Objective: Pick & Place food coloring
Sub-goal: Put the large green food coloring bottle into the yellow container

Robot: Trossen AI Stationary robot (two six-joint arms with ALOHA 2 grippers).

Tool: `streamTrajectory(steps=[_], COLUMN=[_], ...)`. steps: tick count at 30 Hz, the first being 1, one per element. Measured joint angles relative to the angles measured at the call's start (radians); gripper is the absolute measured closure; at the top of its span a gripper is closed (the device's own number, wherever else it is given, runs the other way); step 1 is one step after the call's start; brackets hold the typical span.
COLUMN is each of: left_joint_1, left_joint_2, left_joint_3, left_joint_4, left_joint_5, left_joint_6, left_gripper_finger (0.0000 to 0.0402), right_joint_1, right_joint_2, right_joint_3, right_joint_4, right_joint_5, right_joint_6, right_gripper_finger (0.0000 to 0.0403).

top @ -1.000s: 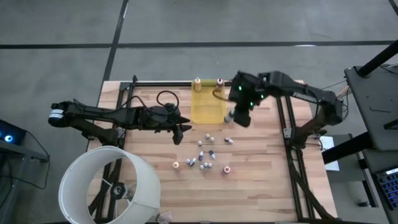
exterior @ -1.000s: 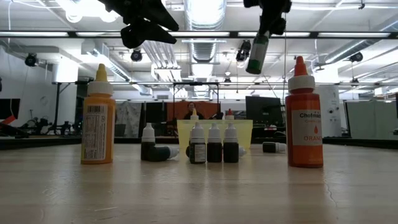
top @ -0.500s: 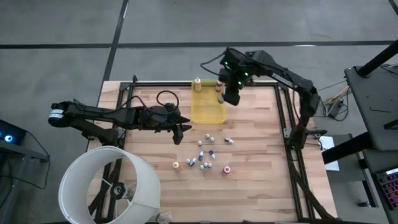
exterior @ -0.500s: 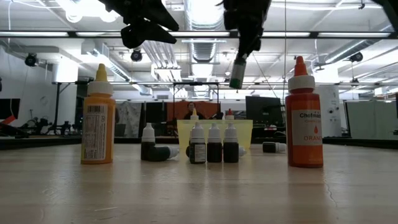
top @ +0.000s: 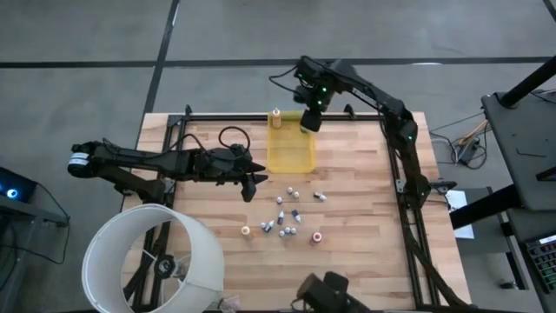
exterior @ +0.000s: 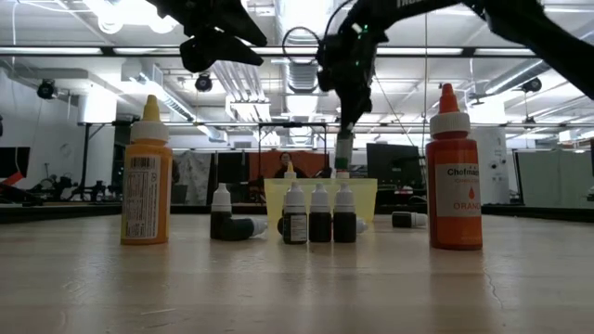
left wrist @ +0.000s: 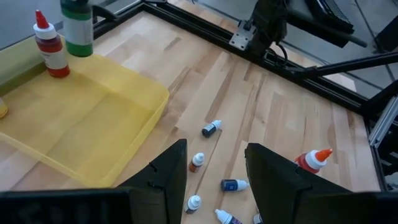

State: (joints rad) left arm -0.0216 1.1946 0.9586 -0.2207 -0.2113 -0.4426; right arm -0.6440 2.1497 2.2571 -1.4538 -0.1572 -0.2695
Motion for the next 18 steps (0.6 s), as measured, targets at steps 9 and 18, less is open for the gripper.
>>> streamTrajectory(steps=[9,18], left_joint_1=[0.000,0.000], left_joint_2=[0.000,0.000], left_joint_3=[-0.013,-0.014], left_joint_4=[-0.007,-0.004], left_joint_5=[-0.027,-0.029], left_joint_6=[-0.006,-0.030], left_gripper_finger=[0.0266,0.0266], right_joint_1=[-0.038,-0.047], right_joint_2=[0.052,0.054], right_joint_3=[0.011,0.003], right_joint_4=[0.002,0.042], right_joint_5=[0.063,0.082], right_joint_6=[0.005,0.004], right_gripper_finger=[0.0291,0.0291])
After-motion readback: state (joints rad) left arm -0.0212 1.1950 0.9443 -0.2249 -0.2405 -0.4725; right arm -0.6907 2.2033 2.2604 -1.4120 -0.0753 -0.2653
